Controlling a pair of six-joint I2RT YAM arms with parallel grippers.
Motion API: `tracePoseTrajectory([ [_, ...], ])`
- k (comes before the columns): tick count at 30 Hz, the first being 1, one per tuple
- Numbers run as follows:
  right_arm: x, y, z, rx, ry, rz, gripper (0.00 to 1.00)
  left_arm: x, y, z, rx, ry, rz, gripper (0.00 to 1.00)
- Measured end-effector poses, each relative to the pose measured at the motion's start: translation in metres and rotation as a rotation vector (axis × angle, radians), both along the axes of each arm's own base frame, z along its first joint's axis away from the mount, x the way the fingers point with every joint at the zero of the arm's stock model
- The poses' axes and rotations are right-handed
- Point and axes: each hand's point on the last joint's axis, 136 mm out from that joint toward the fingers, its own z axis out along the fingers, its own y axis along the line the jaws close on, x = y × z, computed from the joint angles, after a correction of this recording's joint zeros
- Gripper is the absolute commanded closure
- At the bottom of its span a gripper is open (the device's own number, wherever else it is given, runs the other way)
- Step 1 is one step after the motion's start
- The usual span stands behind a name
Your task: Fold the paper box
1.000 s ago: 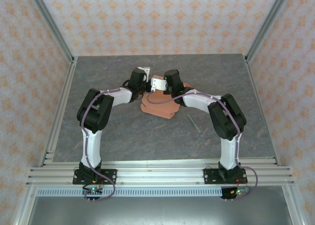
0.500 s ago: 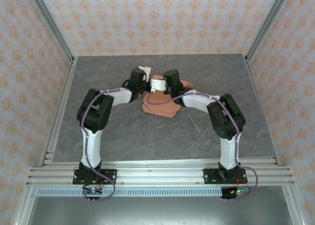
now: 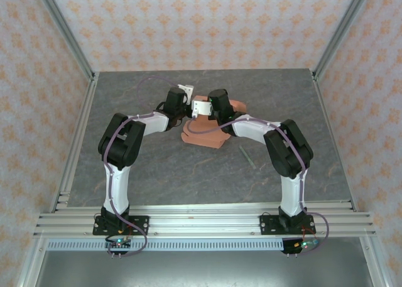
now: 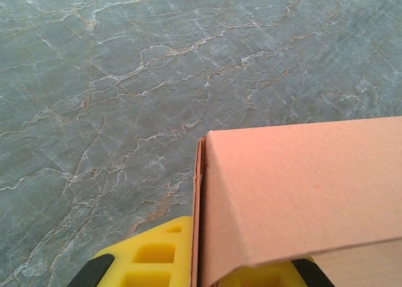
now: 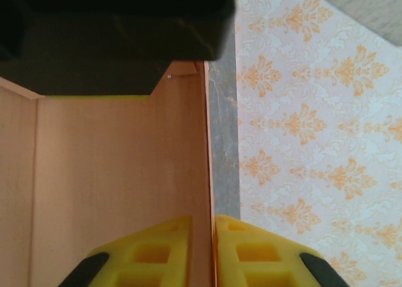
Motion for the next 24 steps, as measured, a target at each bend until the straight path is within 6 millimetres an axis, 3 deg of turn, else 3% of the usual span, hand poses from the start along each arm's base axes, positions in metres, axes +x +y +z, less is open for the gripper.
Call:
tracePoseTrajectory([
  [6, -0.008, 0.003, 0.0, 0.107, 0.055, -0.035, 0.59, -0.007, 0.006, 0.0, 0.009, 0.003, 0.015, 0.98],
  [9, -0.016, 0.004, 0.009, 0.197, 0.081, -0.062, 0.47, -0.012, 0.011, 0.001, 0.018, 0.008, 0.029, 1.0],
  [20, -0.058, -0.001, 0.096, 0.684, 0.187, -0.161, 0.31, -0.027, 0.038, 0.011, 0.048, 0.004, 0.15, 1.0],
  [24, -0.073, -0.009, 0.118, 0.882, 0.272, -0.257, 0.28, -0.034, 0.047, 0.021, 0.04, -0.007, 0.197, 1.0],
])
